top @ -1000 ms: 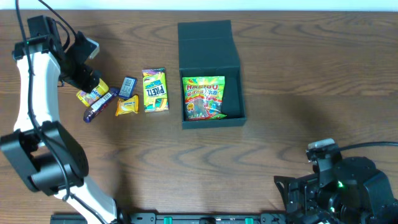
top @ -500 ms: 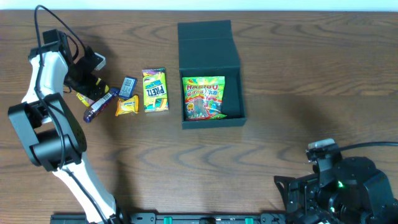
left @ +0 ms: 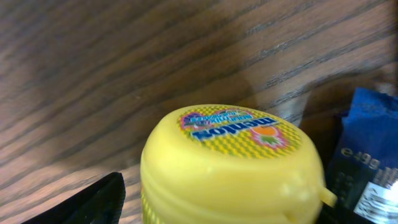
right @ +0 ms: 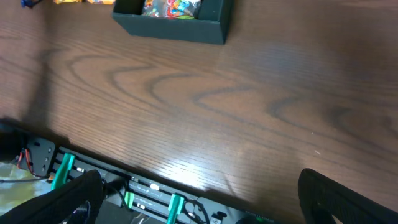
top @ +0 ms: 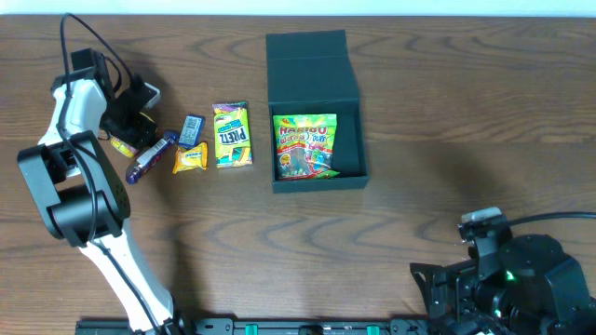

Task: Pack container
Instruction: 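Move the left gripper back and grasp the yellow Mentos tube, then carry the Mentos tube into the box beside the Haribo bag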

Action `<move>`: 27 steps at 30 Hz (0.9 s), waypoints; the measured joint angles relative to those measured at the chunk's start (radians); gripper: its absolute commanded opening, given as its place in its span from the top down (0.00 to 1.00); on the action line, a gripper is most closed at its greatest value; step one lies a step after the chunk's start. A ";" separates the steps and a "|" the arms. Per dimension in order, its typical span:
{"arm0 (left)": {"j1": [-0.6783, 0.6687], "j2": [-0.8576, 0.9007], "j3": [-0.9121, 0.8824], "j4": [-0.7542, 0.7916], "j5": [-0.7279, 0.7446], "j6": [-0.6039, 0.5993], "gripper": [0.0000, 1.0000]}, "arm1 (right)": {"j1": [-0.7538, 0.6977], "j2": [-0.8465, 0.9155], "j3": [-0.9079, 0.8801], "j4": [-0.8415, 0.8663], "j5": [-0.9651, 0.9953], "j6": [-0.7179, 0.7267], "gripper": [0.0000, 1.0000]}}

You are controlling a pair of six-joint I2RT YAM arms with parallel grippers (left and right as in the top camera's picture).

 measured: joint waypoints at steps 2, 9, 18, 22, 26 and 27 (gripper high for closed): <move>0.000 0.006 0.000 0.000 0.000 -0.001 0.27 | 0.000 0.000 0.000 0.000 0.000 0.000 0.01; 0.000 0.009 0.001 0.005 -0.003 -0.003 0.56 | 0.000 0.000 0.000 0.000 0.000 0.000 0.01; 0.000 0.013 0.048 -0.003 -0.004 -0.137 0.73 | 0.000 0.000 0.000 0.000 0.000 0.000 0.01; 0.000 0.015 0.148 -0.053 -0.003 -0.248 0.86 | 0.000 0.000 0.000 0.000 0.000 0.000 0.01; -0.011 0.015 0.292 -0.145 -0.004 -0.401 0.93 | 0.000 0.000 0.000 0.000 0.000 0.000 0.01; -0.018 0.015 0.326 -0.174 -0.005 -0.432 0.94 | 0.000 0.000 0.000 0.000 0.000 0.000 0.01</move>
